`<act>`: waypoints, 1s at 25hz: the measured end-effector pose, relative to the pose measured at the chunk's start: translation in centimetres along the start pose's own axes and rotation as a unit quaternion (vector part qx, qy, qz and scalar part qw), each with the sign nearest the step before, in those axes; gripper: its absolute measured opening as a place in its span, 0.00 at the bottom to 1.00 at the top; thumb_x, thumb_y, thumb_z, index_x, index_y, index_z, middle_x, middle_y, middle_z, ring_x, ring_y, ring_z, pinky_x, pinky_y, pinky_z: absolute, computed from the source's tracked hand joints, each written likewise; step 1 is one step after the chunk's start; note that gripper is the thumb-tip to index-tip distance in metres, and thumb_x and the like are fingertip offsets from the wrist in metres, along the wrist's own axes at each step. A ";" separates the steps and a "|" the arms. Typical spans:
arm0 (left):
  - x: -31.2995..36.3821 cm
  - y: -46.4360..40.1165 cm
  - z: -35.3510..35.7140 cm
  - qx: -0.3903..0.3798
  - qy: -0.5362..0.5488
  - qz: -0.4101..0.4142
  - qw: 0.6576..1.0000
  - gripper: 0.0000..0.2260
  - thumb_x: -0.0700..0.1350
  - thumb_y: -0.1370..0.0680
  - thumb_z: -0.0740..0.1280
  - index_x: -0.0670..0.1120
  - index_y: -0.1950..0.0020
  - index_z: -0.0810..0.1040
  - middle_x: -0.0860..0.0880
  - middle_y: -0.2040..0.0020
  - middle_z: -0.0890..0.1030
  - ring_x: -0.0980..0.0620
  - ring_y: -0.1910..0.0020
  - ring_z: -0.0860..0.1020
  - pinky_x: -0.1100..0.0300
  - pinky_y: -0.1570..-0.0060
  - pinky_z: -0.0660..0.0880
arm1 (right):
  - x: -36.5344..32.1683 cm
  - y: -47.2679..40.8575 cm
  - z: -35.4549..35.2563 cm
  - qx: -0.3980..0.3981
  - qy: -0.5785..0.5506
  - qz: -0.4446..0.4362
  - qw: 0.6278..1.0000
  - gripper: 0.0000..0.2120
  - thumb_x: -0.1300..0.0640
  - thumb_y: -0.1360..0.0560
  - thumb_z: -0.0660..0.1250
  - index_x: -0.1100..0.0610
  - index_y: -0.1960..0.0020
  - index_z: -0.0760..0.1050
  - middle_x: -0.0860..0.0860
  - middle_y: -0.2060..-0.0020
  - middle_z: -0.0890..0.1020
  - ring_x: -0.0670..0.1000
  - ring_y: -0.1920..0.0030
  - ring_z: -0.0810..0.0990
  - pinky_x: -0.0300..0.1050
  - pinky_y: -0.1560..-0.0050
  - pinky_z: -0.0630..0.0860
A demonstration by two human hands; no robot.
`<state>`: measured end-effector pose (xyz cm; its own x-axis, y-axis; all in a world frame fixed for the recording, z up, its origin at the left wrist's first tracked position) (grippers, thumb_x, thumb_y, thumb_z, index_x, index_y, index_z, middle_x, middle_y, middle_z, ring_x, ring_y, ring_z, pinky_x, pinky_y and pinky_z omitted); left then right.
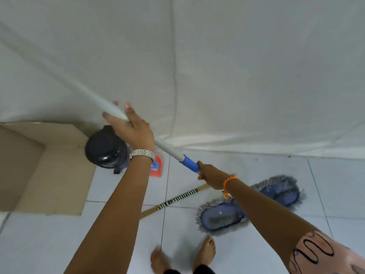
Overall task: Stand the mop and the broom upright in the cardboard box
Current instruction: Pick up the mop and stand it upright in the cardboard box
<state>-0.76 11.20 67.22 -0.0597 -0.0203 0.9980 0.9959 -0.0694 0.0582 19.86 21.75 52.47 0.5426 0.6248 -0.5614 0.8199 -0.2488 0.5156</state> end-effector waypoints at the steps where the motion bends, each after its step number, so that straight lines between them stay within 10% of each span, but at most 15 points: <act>1: 2.9 -1.2 -0.4 0.021 0.009 0.029 0.999 0.18 0.60 0.19 0.64 0.53 0.34 0.68 0.42 0.51 0.79 0.47 0.61 0.76 0.38 0.58 0.82 | -1.7 0.3 -0.4 0.014 -0.013 -0.014 1.000 0.11 0.62 0.22 0.62 0.58 0.41 0.66 0.57 0.56 0.78 0.53 0.61 0.74 0.49 0.58 0.70; 6: 16.1 0.1 -3.6 -0.061 0.038 0.198 0.978 0.07 0.52 0.21 0.63 0.62 0.54 0.67 0.55 0.66 0.76 0.47 0.77 0.72 0.54 0.77 0.74 | -11.6 0.1 -0.9 0.065 -0.086 -0.064 0.992 0.07 0.65 0.23 0.61 0.57 0.47 0.66 0.55 0.59 0.73 0.51 0.62 0.68 0.46 0.56 0.70; 17: 24.7 -8.0 -20.3 -0.240 -0.042 0.319 0.916 0.10 0.48 0.20 0.66 0.59 0.54 0.66 0.60 0.72 0.75 0.57 0.81 0.70 0.60 0.80 0.71 | -36.8 -5.3 9.1 0.133 -0.196 -0.113 0.965 0.16 0.68 0.23 0.64 0.65 0.36 0.69 0.51 0.56 0.76 0.47 0.56 0.73 0.30 0.55 0.71; 25: 26.4 -16.9 -30.2 -0.235 -0.116 0.365 0.894 0.08 0.49 0.19 0.65 0.52 0.49 0.66 0.59 0.72 0.75 0.57 0.79 0.69 0.48 0.81 0.73 | -50.5 -11.2 14.1 0.103 -0.235 -0.124 0.958 0.14 0.68 0.27 0.68 0.62 0.42 0.74 0.58 0.49 0.81 0.62 0.44 0.80 0.59 0.37 0.76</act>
<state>-21.21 -18.24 91.90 0.6632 -0.0278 0.7479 0.6228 -0.5337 -0.5721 -14.20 -17.47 65.91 0.3083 0.2926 -0.9052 0.9267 -0.3073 0.2163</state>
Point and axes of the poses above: each hand's wrist, its own y-axis away from the middle knuckle, its own z-axis out of the palm, x = y × z, the point moved 4 cm from there along -y, towards the middle knuckle
